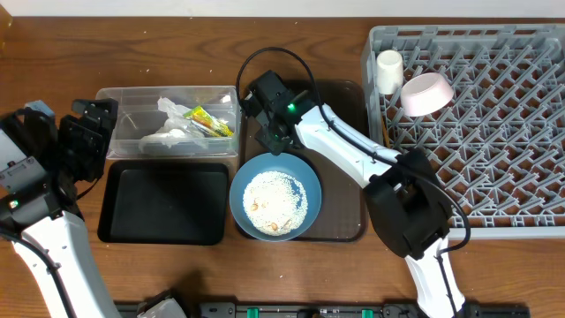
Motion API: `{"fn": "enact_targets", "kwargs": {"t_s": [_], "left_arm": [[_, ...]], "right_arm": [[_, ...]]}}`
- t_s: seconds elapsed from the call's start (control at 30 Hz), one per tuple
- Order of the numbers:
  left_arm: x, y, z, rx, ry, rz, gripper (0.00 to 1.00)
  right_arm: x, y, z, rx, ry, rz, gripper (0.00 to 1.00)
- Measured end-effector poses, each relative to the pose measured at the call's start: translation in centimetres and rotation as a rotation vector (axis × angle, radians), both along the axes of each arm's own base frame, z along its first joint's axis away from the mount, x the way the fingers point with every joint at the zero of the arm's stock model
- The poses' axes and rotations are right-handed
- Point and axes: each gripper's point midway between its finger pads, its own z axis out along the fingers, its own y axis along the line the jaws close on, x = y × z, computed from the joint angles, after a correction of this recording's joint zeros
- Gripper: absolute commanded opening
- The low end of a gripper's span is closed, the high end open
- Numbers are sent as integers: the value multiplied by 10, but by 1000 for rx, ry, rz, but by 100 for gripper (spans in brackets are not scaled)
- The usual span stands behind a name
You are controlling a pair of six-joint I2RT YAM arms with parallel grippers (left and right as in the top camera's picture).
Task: Sort waste into correct bins and load items into the dishwasher rack
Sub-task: 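Close the right gripper on the light-blue bowl rim, then lift the light-blue bowl and carry it right into the rack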
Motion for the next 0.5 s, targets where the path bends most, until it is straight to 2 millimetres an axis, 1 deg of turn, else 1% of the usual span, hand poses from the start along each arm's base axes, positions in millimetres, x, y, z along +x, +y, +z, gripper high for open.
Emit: {"fn": "enact_targets", "kwargs": {"t_s": [0.17, 0.23, 0.3, 0.37, 0.43, 0.5], "left_arm": [[0, 0, 0, 0, 0, 0, 91], [0, 0, 0, 0, -1, 0, 91], [0, 0, 0, 0, 0, 0, 91], [0, 0, 0, 0, 0, 0, 91], [0, 0, 0, 0, 0, 0, 91], [0, 0, 0, 0, 0, 0, 91]], "right_arm": [[1, -1, 2, 7, -1, -21, 1], [4, -4, 14, 22, -11, -46, 1], [6, -10, 35, 48, -21, -80, 1], [4, -26, 68, 79, -26, -127, 1], [0, -49, 111, 118, -41, -179, 1], [-10, -74, 150, 159, -44, -223, 1]]}}
